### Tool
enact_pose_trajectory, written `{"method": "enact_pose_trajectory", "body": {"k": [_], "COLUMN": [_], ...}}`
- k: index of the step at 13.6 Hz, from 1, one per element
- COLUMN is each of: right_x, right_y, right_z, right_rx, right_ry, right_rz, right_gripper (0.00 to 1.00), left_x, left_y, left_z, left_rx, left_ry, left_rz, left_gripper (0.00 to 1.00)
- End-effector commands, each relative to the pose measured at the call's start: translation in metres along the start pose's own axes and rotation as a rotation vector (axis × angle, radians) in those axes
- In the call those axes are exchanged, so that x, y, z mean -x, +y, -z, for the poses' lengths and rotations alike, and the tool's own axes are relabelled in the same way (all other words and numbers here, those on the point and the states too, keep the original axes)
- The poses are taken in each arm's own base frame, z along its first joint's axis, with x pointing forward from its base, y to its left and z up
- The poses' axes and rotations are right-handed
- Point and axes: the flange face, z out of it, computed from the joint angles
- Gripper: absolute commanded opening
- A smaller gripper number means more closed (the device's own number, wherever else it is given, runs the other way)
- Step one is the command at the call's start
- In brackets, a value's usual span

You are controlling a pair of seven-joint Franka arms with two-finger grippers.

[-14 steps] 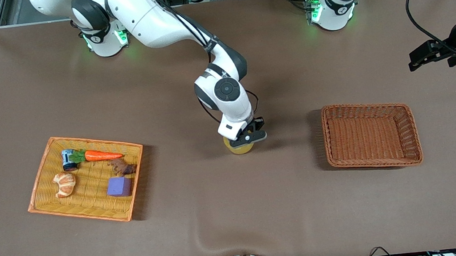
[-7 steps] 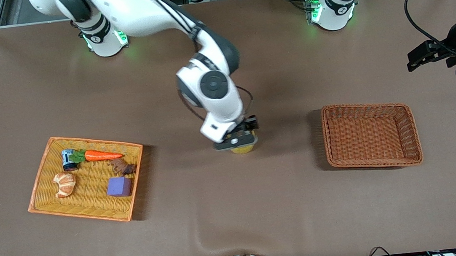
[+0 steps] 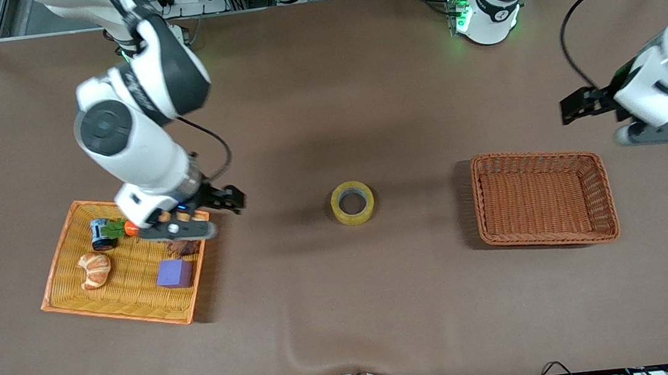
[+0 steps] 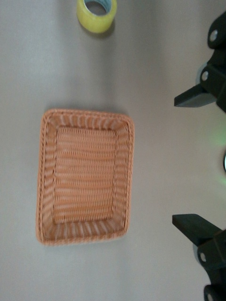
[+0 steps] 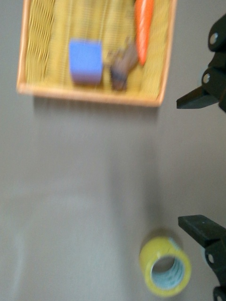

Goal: Transfer tape with both arms
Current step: 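Withdraw the right gripper while the left gripper reaches the tape roll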

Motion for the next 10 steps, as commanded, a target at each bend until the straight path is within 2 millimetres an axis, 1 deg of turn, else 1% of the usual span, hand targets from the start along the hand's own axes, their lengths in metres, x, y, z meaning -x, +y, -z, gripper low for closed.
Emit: {"method": "enact_pose_trajectory", "body": {"k": [1,2,3,4,5,6,7,8,9,10], "right_x": [0.008,0.006,0.006,0.008,0.008,0.011,0.019,0.027,0.038,0.046], "right_y": [0.086,0.12,0.155,0.19,0.216,0.235,0.257,0.281,0.294,0.302], "right_z": [0.055,0.072,0.088,0.107,0.125,0.147,0.159,0.176,0.196,0.21], "right_rx": [0.003,0.0,-0.003,-0.012,-0.018,-0.014,-0.008,-0.011,-0.006,0.013], "right_ry": [-0.013,-0.021,-0.027,-0.027,-0.009,-0.005,-0.051,-0.061,-0.035,-0.009], "right_rz": [0.001,0.057,0.075,0.052,0.05,0.073,0.074,0.045,0.027,0.019], "right_gripper": [1.0,1.0,1.0,1.0,1.0,1.0,1.0,1.0,1.0,1.0], "left_x": [-0.018,-0.023,-0.03,-0.036,-0.042,-0.045,-0.045,-0.043,-0.044,-0.047], "left_y": [0.053,0.081,0.106,0.13,0.154,0.179,0.208,0.232,0.251,0.262], "left_z": [-0.028,-0.042,-0.059,-0.076,-0.093,-0.109,-0.128,-0.148,-0.169,-0.185], "left_rx": [0.034,0.032,0.033,0.037,0.044,0.05,0.051,0.045,0.043,0.048], "left_ry": [-0.007,0.0,0.009,0.023,0.042,0.058,0.065,0.06,0.05,0.063], "left_rz": [0.048,0.061,0.073,0.082,0.083,0.085,0.093,0.104,0.121,0.12], "left_gripper": [1.0,1.0,1.0,1.0,1.0,1.0,1.0,1.0,1.0,1.0]}}
